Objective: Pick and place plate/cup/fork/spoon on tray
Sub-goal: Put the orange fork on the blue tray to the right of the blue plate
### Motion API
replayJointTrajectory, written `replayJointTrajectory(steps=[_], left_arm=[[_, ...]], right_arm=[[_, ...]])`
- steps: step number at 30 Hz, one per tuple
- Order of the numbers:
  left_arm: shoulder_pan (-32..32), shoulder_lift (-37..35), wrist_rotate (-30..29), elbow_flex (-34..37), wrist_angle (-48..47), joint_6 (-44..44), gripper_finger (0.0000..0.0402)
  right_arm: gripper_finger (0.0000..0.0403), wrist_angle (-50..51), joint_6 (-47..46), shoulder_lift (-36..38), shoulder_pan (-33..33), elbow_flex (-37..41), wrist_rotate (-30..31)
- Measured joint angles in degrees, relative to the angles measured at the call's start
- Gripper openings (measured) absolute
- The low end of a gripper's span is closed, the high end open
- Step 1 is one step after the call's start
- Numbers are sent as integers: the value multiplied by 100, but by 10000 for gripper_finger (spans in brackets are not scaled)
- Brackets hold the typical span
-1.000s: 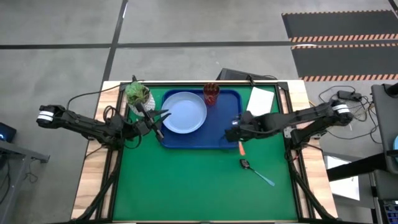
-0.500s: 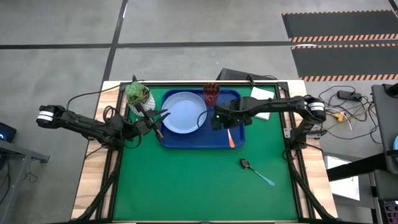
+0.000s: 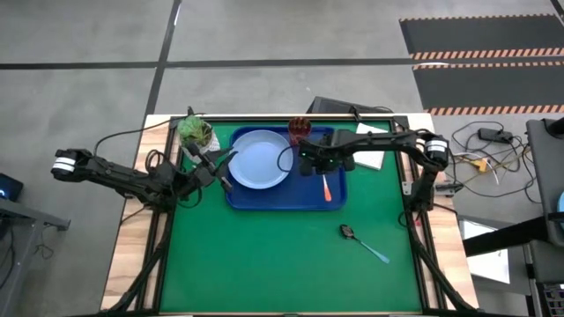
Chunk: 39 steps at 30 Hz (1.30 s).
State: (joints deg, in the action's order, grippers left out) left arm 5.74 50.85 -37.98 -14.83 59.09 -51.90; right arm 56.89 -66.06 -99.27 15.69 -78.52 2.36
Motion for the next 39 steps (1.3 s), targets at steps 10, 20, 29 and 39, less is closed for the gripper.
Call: replayJointTrajectory(steps=[10, 20, 29, 39], left_arm=[[0, 22, -3, 0, -11, 40, 44], [4, 76, -144, 0, -12, 48, 44], [4, 76, -267, 0, -13, 7, 44], [0, 76, -289, 2, -13, 2, 44]], right_arm=[[9, -74, 376, -214, 472, 392, -88], [9, -213, 372, -499, 497, 481, 63], [10, -242, 355, -552, 494, 481, 65], [12, -248, 453, -555, 430, 481, 111]])
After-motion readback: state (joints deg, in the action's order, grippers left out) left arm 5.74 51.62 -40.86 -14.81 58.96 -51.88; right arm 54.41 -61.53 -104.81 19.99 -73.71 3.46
